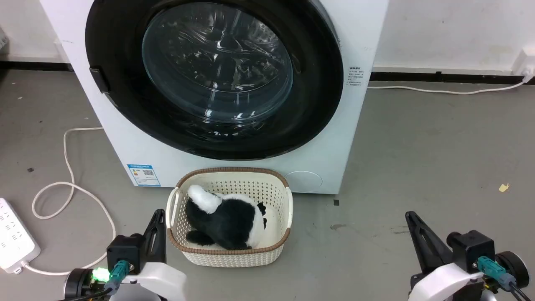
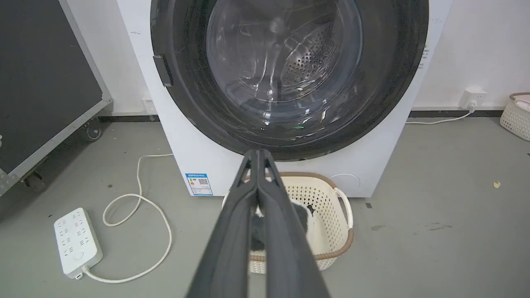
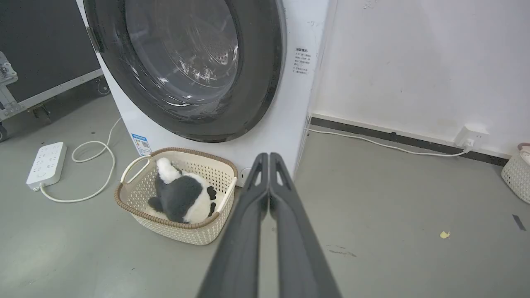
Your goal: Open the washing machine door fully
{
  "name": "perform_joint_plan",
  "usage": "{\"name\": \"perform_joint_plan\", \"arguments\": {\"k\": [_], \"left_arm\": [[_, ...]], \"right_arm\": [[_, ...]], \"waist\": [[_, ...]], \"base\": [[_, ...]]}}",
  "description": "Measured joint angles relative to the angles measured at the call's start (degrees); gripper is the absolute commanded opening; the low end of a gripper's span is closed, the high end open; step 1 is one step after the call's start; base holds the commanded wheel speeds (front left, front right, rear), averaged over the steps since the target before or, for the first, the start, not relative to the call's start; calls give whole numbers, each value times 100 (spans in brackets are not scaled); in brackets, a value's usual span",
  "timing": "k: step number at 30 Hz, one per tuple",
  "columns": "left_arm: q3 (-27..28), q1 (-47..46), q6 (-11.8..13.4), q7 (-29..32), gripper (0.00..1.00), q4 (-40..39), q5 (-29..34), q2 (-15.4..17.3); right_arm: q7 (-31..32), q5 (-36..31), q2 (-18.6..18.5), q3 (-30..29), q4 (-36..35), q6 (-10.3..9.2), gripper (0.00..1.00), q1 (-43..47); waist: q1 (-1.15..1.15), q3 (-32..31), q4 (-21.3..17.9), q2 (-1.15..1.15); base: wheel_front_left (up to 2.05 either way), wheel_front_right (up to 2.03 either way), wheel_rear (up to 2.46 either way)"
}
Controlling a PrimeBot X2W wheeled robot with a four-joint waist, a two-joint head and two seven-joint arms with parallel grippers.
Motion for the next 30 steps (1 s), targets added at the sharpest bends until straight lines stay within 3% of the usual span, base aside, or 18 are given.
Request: {"name": "perform_joint_plan", "arguments": {"k": [30], "left_arm": [[1, 0, 0, 0, 0, 0, 0, 0]], "right_arm": [[0, 0, 0, 0, 0, 0, 0, 0]], "waist": [[0, 0, 0, 0]], "base": [[0, 0, 0]]}}
